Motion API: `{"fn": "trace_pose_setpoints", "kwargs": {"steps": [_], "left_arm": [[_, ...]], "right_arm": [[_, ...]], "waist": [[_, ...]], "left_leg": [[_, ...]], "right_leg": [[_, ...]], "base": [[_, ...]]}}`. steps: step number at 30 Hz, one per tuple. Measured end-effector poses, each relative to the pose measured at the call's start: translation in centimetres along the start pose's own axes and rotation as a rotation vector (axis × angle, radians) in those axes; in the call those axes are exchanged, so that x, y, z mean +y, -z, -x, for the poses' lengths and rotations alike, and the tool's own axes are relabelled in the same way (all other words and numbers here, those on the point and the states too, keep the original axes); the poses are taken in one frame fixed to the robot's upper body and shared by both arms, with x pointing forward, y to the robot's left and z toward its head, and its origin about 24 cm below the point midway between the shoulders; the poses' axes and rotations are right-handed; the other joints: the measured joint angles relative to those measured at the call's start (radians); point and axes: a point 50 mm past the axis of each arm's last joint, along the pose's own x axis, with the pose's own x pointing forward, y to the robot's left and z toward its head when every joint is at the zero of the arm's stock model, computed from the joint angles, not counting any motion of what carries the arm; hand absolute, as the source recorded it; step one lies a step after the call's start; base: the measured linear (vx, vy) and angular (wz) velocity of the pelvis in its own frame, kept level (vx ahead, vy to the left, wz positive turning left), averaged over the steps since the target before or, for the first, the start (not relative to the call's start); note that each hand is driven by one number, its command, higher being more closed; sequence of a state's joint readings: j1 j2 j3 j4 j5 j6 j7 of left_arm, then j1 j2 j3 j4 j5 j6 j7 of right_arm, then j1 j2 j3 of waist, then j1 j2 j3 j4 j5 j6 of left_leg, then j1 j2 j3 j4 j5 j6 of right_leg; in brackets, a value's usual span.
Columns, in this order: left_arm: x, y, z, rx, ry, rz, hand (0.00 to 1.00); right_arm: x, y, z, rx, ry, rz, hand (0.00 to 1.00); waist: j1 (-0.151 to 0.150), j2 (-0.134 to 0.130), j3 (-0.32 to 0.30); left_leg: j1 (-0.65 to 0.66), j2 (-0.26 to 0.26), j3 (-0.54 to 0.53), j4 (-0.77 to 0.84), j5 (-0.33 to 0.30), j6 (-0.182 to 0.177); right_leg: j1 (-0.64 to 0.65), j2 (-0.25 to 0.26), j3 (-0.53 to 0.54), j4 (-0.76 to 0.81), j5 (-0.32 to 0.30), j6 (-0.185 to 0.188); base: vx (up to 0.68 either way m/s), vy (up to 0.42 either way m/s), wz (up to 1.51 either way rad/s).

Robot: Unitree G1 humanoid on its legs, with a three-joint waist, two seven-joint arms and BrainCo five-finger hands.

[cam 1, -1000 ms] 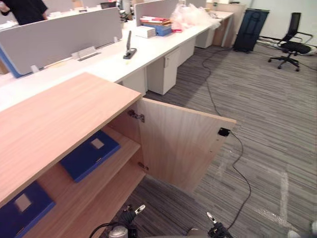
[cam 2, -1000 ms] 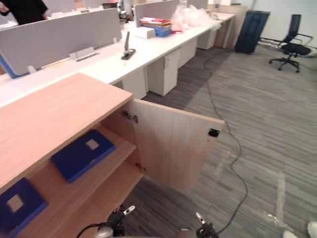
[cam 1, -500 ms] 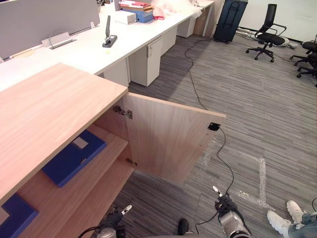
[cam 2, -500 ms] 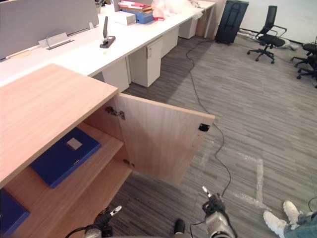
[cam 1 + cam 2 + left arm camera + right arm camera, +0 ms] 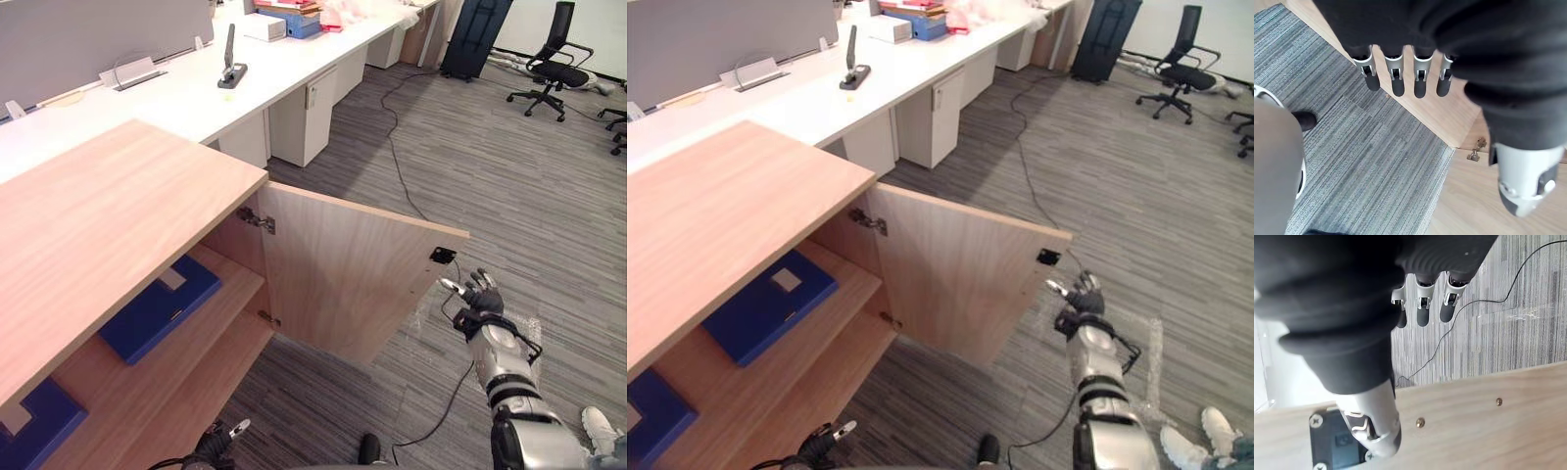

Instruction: Walk over to the cabinet, pick up the folder, carry it to the office cabinet, place the folder inside the office cabinet, then close the office cabinet door

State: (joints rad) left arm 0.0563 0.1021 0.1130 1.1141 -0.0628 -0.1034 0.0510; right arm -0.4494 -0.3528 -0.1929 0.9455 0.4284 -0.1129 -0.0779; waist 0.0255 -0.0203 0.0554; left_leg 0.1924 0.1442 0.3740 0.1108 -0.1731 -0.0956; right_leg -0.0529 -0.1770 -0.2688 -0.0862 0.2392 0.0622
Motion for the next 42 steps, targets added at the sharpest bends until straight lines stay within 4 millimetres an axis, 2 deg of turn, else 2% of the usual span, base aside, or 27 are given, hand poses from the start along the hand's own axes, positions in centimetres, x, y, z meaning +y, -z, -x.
{"fn": "trace_pose_setpoints", "kwargs": {"steps": [4,7,10,15,18,22,24,26,30,31,32,34,35,36,38,39,41,42], "left_arm": [[-0.1,-0.1,0.0,0.001,0.002,0.026,0.0],[0.0,0.1,0.0,0.005,0.003,0.028,0.0],[0.0,0.2,0.0,0.006,0.001,0.03,0.0],[0.0,0.2,0.0,0.007,0.008,0.042,0.0],[0.1,0.2,0.1,0.009,0.013,0.031,0.0],[0.0,0.5,0.1,0.02,0.02,0.032,0.0],[-0.2,0.4,0.1,0.019,0.031,0.03,0.0],[-0.3,0.5,0.1,0.023,0.036,0.027,0.0],[-0.1,0.8,0.1,0.031,0.03,-0.02,0.0],[0.0,0.7,0.1,0.029,0.027,-0.033,0.0],[0.0,0.7,0.1,0.029,0.026,-0.032,0.0],[0.6,0.9,0.1,0.038,-0.004,0.025,0.0],[0.8,1.1,0.1,0.045,-0.016,0.057,0.0],[1.3,1.2,0.2,0.055,-0.046,0.131,0.0],[2.1,1.4,0.2,0.064,-0.108,0.271,0.0],[2.8,1.7,0.3,0.072,-0.154,0.359,0.0],[4.3,2.9,0.8,0.095,-0.253,0.517,0.0],[4.7,3.3,1.0,0.104,-0.278,0.552,0.0]], "right_arm": [[0.5,-1.4,-1.1,0.014,-0.012,0.038,0.0],[0.7,-2.8,-1.7,0.002,-0.019,0.049,0.0],[1.4,-3.5,-2.0,-0.004,-0.035,0.051,0.0],[2.9,-3.5,-2.0,0.008,-0.107,0.101,0.0],[4.0,-3.7,-1.8,-0.009,-0.159,0.183,0.0],[6.2,-4.4,0.0,-0.131,-0.33,0.337,0.0],[6.7,-4.3,1.0,-0.165,-0.398,0.418,0.0],[7.0,-4.0,2.0,-0.198,-0.468,0.548,0.0],[8.3,-3.3,4.7,-0.277,-0.729,0.937,0.0],[9.3,-2.9,5.9,-0.295,-0.847,1.018,0.0],[9.4,-2.9,6.1,-0.295,-0.859,1.025,0.0],[11.6,-0.5,9.4,-0.328,-1.151,1.138,0.0],[12.3,-0.1,10.2,-0.353,-1.212,1.156,0.0],[13.2,1.1,11.5,-0.373,-1.293,1.17,0.0],[13.1,3.7,12.9,-0.316,-1.398,1.221,0.0],[12.6,5.8,14.0,-0.244,-1.471,1.248,0.0],[11.2,8.6,15.8,-0.141,-1.566,1.286,0.0],[10.8,9.2,16.1,-0.114,-1.582,1.29,0.0]], "waist": [[0.02,0.024,0.013],[0.022,0.039,0.022],[0.023,0.041,0.023],[0.026,0.041,0.024],[0.009,0.041,0.031],[-0.034,0.041,0.034],[-0.04,0.041,0.034],[-0.051,0.042,0.035],[-0.077,0.042,0.036],[-0.081,0.042,0.036],[-0.081,0.042,0.036],[-0.062,0.041,0.036],[-0.057,0.04,0.036],[-0.046,0.038,0.037],[-0.024,0.033,0.038],[-0.005,0.029,0.039],[0.005,0.021,0.04],[0.005,0.019,0.04]], "left_leg": [[-0.001,0.0,-0.007,0.0,0.0,0.0],[-0.002,0.001,-0.023,-0.001,0.0,0.0],[-0.007,0.001,-0.038,-0.002,0.0,0.0],[-0.015,0.002,-0.048,-0.001,0.001,-0.001],[-0.015,0.002,-0.045,-0.001,0.001,-0.001],[-0.015,0.01,-0.026,-0.001,0.0,-0.003],[-0.015,0.019,-0.021,0.0,-0.001,-0.006],[-0.014,0.034,-0.022,0.0,0.0,-0.011],[0.001,0.063,-0.023,-0.003,0.01,-0.032],[0.001,0.071,-0.023,-0.003,0.015,-0.04],[0.001,0.072,-0.023,-0.003,0.015,-0.04],[-0.002,0.085,-0.027,-0.013,0.027,-0.055],[-0.003,0.085,-0.027,-0.018,0.032,-0.058],[-0.008,0.085,-0.033,-0.023,0.038,-0.058],[-0.019,0.084,-0.044,-0.026,0.039,-0.058],[-0.02,0.082,-0.051,-0.033,0.038,-0.057],[-0.023,0.078,-0.058,-0.038,0.039,-0.056],[-0.024,0.078,-0.06,-0.038,0.039,-0.056]], "right_leg": [[0.002,0.0,-0.002,0.0,0.0,0.0],[0.006,0.0,-0.008,0.0,0.0,0.0],[0.006,-0.001,-0.016,0.0,0.0,0.0],[0.006,-0.001,-0.022,0.0,0.0,0.0],[0.004,-0.001,-0.019,0.0,0.0,0.0],[-0.02,0.014,0.014,0.0,0.002,0.002],[-0.032,0.03,0.031,-0.001,0.002,0.003],[-0.035,0.046,0.037,0.0,0.002,0.003],[-0.036,0.082,0.055,-0.005,-0.004,-0.004],[-0.036,0.09,0.055,-0.006,-0.012,-0.005],[-0.036,0.091,0.055,-0.006,-0.012,-0.005],[-0.048,0.107,0.055,-0.006,-0.014,-0.007],[-0.05,0.107,0.055,-0.006,-0.014,-0.007],[-0.054,0.107,0.054,-0.006,-0.014,-0.007],[-0.058,0.105,0.053,-0.006,-0.011,-0.01],[-0.058,0.104,0.051,-0.006,-0.01,-0.011],[-0.058,0.1,0.047,-0.005,-0.006,-0.01],[-0.058,0.099,0.047,-0.005,-0.004,-0.011]], "base": [[-0.03,0.005,0.02],[-0.03,0.003,0.07],[-0.03,0.005,0.07],[-0.01,0.009,0.06],[-0.01,0.007,-0.05],[-0.03,-0.007,-0.24],[-0.03,-0.033,-0.31],[-0.02,-0.046,-0.21],[-0.04,-0.043,-0.18],[-0.09,-0.056,-0.14],[-0.1,-0.058,-0.02],[-0.08,-0.034,-0.02],[-0.11,-0.021,0.04],[-0.13,-0.008,0.14],[-0.1,0.016,0.16],[-0.06,0.047,0.12],[-0.04,0.069,0.1],[0.01,0.092,0.07]]}}
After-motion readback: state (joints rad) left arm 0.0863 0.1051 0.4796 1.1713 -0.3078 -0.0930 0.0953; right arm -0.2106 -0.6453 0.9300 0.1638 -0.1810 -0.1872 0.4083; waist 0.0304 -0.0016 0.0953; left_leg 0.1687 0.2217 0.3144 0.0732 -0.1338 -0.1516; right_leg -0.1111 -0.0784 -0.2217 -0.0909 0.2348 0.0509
